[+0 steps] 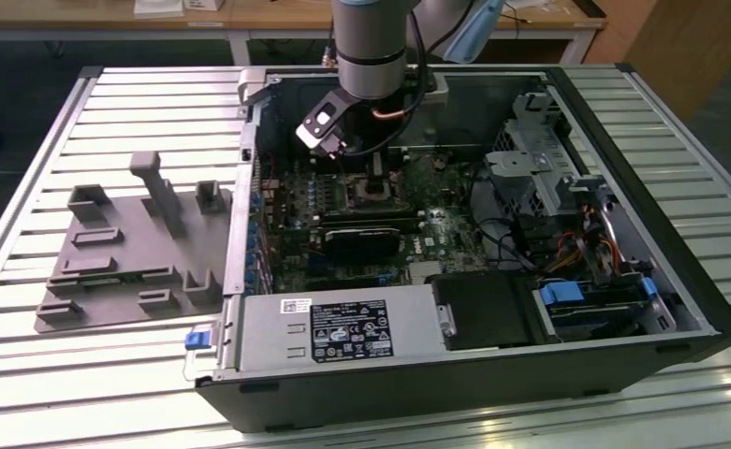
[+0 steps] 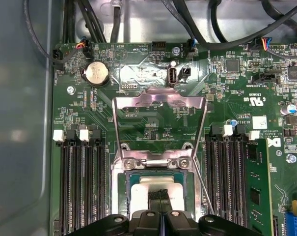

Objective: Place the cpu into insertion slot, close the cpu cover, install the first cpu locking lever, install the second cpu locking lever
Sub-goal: 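Place the cpu into insertion slot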

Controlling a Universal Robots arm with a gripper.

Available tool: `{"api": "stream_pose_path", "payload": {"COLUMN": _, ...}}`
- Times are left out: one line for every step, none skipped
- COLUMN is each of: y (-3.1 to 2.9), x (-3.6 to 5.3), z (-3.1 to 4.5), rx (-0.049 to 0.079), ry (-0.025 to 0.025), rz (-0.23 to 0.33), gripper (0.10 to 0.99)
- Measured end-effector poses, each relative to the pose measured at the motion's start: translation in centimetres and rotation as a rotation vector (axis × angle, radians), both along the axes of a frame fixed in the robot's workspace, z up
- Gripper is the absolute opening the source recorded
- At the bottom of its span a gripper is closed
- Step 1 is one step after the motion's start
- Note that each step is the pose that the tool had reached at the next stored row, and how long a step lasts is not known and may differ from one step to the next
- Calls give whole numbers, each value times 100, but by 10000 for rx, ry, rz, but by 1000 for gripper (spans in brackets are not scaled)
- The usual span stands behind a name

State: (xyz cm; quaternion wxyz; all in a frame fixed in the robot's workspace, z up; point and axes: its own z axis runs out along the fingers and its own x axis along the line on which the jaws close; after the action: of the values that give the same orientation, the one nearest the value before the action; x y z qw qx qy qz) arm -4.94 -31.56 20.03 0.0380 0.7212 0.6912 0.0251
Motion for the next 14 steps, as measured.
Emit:
{"api": "stream_pose_path", "payload": {"y": 0, "x": 0, "z": 15, "rx": -5, "ry": 3, "rz": 0, "gripper": 102}}
{"api": "stream_pose_path", "payload": {"y": -1, "x": -1, "z": 34, "rx": -8, "ry": 5, "rz": 0, "gripper": 102}}
{"api": "stream_pose_path", "payload": {"y": -1, "x": -1, "z": 56, "rx": -7, "ry": 5, "rz": 0, "gripper": 102}}
{"api": "stream_pose_path", "payload": {"y": -1, "x": -1, "z": 80, "rx": -6, "ry": 4, "rz": 0, "gripper": 102}}
{"api": "stream_pose_path", "payload": {"y": -1, "x": -1, "z": 102, "rx": -7, "ry": 5, "rz": 0, "gripper": 102}}
{"api": "stream_pose_path", "payload": {"y": -1, "x": -1, "z": 126, "rx": -8, "ry": 5, "rz": 0, "gripper": 102}}
{"api": "stream_pose_path", "payload": {"y": -1, "x": -1, "z": 153, "rx": -7, "ry": 2, "rz": 0, "gripper": 102}}
{"api": "stream_pose_path", "payload": {"y": -1, "x": -1, "z": 181, "rx": -8, "ry": 1, "rz": 0, "gripper": 102}}
{"api": "stream_pose_path", "payload": {"y": -1, "x": -1, "z": 210, "rx": -8, "ry": 0, "rz": 1, "gripper": 102}}
{"api": "stream_pose_path", "payload": {"y": -1, "x": -1, "z": 244, "rx": -7, "ry": -2, "rz": 1, "gripper": 102}}
{"api": "stream_pose_path", "payload": {"y": -1, "x": -1, "z": 278, "rx": -8, "ry": -1, "rz": 0, "gripper": 102}}
{"api": "stream_pose_path", "payload": {"y": -1, "x": -1, "z": 315, "rx": -7, "ry": -3, "rz": 0, "gripper": 102}}
{"api": "stream_pose_path", "payload": {"y": -1, "x": -1, "z": 350, "rx": -8, "ry": -4, "rz": 1, "gripper": 102}}
{"api": "stream_pose_path", "payload": {"y": -1, "x": -1, "z": 383, "rx": -6, "ry": -8, "rz": 0, "gripper": 102}}
